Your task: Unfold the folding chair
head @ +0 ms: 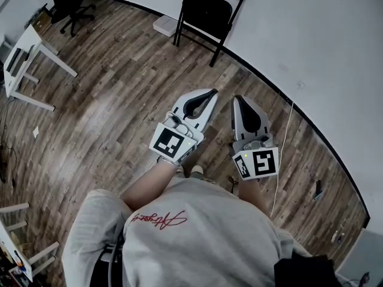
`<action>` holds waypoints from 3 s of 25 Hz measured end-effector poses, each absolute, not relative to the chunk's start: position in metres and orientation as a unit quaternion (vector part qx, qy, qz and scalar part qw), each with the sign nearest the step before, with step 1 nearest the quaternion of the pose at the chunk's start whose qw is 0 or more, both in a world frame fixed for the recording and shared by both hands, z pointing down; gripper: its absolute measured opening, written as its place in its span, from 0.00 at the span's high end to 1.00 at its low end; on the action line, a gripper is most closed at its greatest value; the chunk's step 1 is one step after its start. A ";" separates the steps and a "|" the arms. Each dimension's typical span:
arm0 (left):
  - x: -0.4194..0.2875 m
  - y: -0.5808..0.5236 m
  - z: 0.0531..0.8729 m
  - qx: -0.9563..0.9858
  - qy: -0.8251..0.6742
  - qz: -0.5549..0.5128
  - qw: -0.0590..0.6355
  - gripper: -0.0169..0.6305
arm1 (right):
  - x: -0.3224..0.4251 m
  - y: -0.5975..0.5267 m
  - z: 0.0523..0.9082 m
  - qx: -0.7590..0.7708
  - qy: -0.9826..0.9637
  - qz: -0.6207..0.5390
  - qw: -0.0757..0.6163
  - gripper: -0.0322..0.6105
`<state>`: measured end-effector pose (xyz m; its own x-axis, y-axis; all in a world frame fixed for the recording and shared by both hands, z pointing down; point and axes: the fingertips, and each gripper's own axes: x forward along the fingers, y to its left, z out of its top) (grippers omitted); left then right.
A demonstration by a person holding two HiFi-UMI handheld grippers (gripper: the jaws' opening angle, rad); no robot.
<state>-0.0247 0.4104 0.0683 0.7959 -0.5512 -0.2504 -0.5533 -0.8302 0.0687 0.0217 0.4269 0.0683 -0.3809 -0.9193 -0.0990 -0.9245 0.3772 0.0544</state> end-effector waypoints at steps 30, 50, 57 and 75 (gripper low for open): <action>0.072 0.005 0.117 -0.960 0.268 0.075 0.010 0.95 | 0.126 0.032 0.094 -0.589 0.802 0.096 -0.032 0.92; 0.152 -0.319 0.303 -0.910 0.022 -0.352 0.220 0.47 | 0.277 -0.213 0.262 -0.631 0.761 -0.049 -0.143 0.66; 0.167 -0.337 0.387 -0.827 -0.129 -0.501 0.221 0.47 | 0.302 -0.269 0.351 -0.613 0.756 -0.126 -0.189 0.66; 0.207 -0.324 0.452 -0.743 -0.210 -0.564 0.295 0.66 | 0.308 -0.348 0.392 -0.592 0.774 -0.180 -0.138 0.75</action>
<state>0.2066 -0.3238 0.4520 0.2761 -0.0199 0.9609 0.6442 -0.7381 -0.2004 0.3080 -0.3478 0.3923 -0.2614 -0.8662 0.4259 -0.9652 0.2347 -0.1153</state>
